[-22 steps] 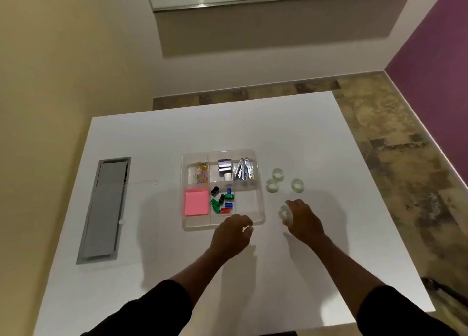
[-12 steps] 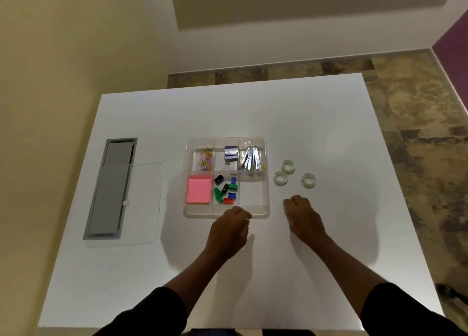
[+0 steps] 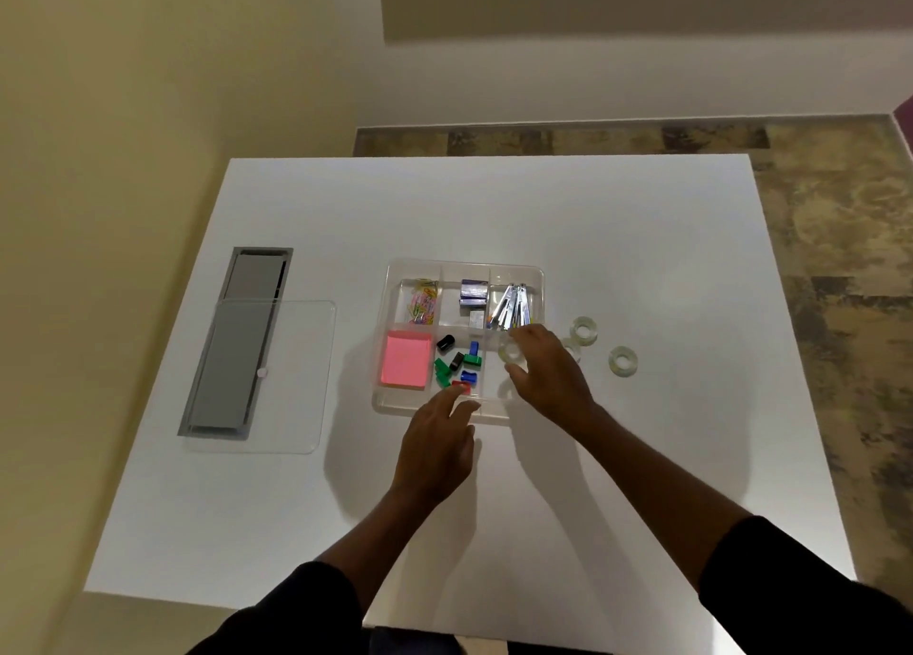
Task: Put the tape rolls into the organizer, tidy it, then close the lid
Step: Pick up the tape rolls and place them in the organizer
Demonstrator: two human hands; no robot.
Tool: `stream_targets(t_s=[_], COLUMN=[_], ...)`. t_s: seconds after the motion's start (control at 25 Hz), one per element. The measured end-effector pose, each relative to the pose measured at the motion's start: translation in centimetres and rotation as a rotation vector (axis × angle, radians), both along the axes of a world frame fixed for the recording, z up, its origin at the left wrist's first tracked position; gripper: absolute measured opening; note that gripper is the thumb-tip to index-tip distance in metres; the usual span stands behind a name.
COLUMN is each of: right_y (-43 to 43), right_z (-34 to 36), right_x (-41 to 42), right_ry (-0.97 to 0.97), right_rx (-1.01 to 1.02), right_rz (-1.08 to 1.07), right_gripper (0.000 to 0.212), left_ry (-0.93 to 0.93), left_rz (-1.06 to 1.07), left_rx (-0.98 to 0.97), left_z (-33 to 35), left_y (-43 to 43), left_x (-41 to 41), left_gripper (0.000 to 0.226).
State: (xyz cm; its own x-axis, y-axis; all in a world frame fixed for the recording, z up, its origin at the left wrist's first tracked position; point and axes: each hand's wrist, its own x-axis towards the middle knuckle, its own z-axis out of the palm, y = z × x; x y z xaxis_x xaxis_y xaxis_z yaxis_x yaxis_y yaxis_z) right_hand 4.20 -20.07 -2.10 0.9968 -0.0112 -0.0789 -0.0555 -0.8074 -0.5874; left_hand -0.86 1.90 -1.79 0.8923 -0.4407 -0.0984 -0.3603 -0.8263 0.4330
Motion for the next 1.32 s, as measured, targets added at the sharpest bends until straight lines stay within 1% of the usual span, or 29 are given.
stream_targets(t_s=[0.12,0.2,0.32,0.44,0.52,0.64,0.8,0.84,0.92,1.0,1.04,1.08,1.16,1.24,1.32], right_y=[1.8,2.6,3.3,3.6,3.7,3.3,1.1,0.1,-2.5,-5.0,-5.9,-6.5,-7.1,-6.9,-6.3], right_z=[-1.2,-2.1,-3.3,-4.2,-4.5,-4.6,-3.3,-3.1,-3.1,-3.6,-3.9,-4.2,-4.9,-5.4,-5.6], right_x=[1.5,1.9,2.2,2.3,2.3,2.0,1.3,1.1,0.6,0.0,-0.4,-0.8,-1.4,-1.4,-0.9], right_ry=[0.06,0.076,0.096,0.098,0.093,0.093,-0.035,-0.078,-0.126,-0.061,0.012,0.076,0.129,0.158,0.191], right_rx=[-0.131,-0.229,-0.324,-0.362,-0.34,-0.255,-0.111,-0.073,0.013,0.045,0.016,-0.036,-0.172,-0.298,-0.373], right_rz=[0.096,0.123,0.127,0.109,0.093,0.043,-0.03,-0.072,-0.237,-0.416,-0.451,-0.436,-0.289,-0.145,-0.098], right_gripper=[0.039,0.034,0.026,0.025,0.029,0.036,0.037,0.035,0.032,0.038,0.044,0.052,0.064,0.067,0.069], left_ry=[-0.015,-0.005,0.006,0.012,0.013,0.017,0.033,0.028,0.015,0.013,0.016,0.021,0.031,0.034,0.032], left_rz=[0.027,0.053,0.08,0.083,0.083,0.084,0.071,0.062,0.044,0.036,0.036,0.035,0.033,0.038,0.04], left_rx=[-0.01,-0.009,-0.013,-0.013,-0.012,0.0,-0.004,-0.007,-0.018,-0.019,-0.014,-0.009,-0.002,0.0,0.005], left_z=[0.1,-0.1,-0.2,-0.3,-0.4,-0.2,0.3,0.3,0.5,0.4,0.4,0.3,0.4,0.4,0.4], left_y=[0.1,0.0,-0.2,-0.1,0.1,0.0,-0.1,0.0,0.2,0.4,0.5,0.5,0.4,0.1,0.0], left_x=[-0.2,-0.5,-1.0,-1.3,-1.5,-1.4,-1.1,-0.9,-0.6,-0.1,0.1,0.3,0.5,0.7,0.7], left_gripper=[0.042,0.043,0.042,0.042,0.042,0.042,0.041,0.041,0.041,0.041,0.041,0.042,0.044,0.045,0.044])
